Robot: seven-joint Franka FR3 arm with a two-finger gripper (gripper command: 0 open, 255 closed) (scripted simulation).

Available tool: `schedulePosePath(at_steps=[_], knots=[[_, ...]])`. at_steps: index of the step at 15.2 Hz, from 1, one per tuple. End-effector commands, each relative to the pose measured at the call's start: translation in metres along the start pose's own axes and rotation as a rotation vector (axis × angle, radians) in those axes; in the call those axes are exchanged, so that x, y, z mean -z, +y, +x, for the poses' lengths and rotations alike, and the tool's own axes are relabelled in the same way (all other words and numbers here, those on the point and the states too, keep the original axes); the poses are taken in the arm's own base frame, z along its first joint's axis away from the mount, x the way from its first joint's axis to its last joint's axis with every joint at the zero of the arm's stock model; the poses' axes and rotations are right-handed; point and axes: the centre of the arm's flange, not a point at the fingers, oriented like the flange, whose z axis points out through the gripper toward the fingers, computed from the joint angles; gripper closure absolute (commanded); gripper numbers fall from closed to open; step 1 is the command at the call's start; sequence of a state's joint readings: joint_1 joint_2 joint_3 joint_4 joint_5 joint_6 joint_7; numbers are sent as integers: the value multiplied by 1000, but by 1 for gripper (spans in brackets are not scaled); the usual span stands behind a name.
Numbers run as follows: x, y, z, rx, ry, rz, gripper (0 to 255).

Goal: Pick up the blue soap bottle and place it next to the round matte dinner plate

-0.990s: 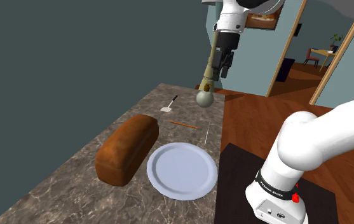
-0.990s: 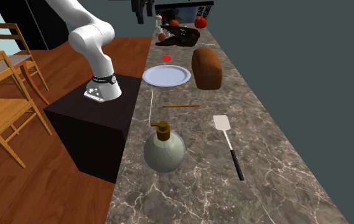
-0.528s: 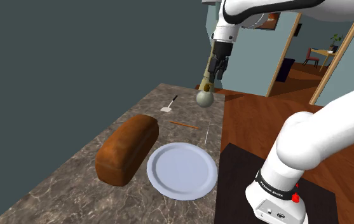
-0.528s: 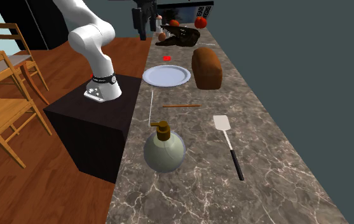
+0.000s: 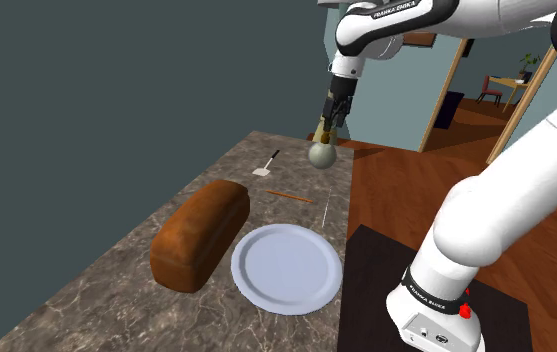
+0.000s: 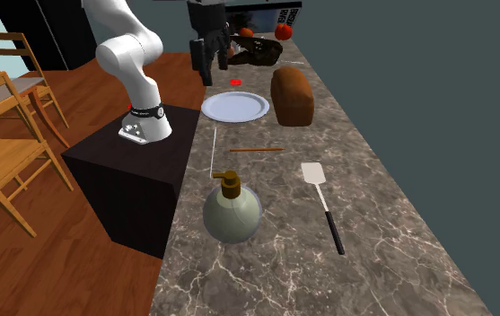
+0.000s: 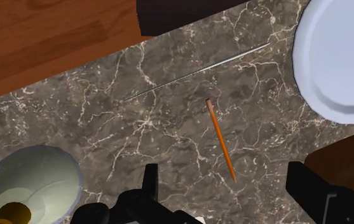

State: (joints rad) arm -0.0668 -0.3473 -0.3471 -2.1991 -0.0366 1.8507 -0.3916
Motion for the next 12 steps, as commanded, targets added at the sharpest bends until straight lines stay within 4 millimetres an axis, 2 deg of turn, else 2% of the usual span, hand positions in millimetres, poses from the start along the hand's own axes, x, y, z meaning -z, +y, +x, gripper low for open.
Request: schedulePosePath(at_steps=[1, 12], knots=[[-9, 20, 12, -7, 7, -6, 0], [-51, 139, 72, -46, 45, -30, 0]])
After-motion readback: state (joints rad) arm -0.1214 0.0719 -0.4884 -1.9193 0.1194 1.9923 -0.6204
